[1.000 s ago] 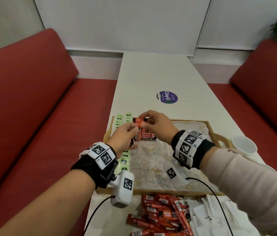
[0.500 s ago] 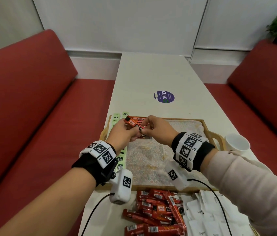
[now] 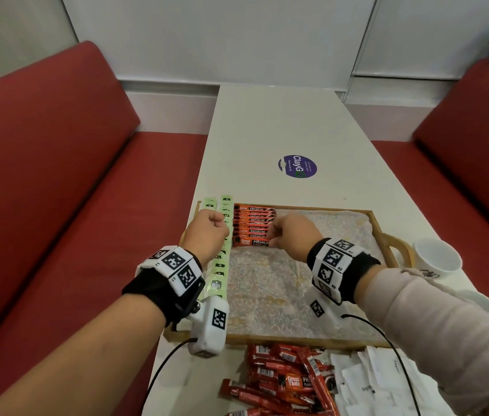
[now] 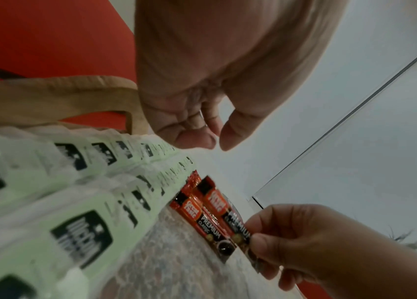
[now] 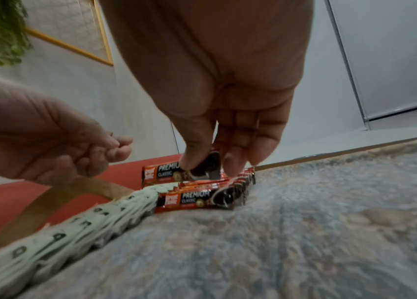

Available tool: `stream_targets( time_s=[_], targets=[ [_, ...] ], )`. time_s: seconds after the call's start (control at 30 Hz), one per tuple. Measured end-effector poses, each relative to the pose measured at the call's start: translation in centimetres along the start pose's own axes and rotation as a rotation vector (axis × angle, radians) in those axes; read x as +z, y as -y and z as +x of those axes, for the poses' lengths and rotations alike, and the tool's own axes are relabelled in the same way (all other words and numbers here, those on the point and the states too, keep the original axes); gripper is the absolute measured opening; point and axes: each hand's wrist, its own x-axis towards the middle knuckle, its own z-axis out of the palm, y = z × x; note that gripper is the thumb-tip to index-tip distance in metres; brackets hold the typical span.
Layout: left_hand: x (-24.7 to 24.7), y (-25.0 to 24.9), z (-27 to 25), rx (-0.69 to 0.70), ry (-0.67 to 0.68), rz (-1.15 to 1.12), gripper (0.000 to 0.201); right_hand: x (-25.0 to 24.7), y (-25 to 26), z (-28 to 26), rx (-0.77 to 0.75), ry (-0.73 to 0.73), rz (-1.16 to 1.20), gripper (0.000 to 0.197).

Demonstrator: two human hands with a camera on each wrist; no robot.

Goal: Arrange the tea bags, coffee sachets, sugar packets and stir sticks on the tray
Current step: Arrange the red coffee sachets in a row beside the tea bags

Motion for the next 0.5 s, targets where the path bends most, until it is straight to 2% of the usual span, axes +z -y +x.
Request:
stream_targets(
  time_s=[0.07, 0.3, 0.5],
  targets=[
    [0.2, 0.1, 0.2, -0.004, 0.012, 0.035, 0.010, 0.3, -0.1, 0.3, 0.027, 0.021, -0.040, 0.009],
    [0.7, -0.6, -0.1, 0.020, 0.143, 0.184, 0.015, 1.3, 0.0, 1.2, 0.069, 0.030, -0.094, 0.012],
    [1.6, -0.5, 0.2, -0.076, 0.302, 0.189, 0.017, 1.4, 0.1, 1.4, 0.086, -0.004, -0.131, 0.012]
  ],
)
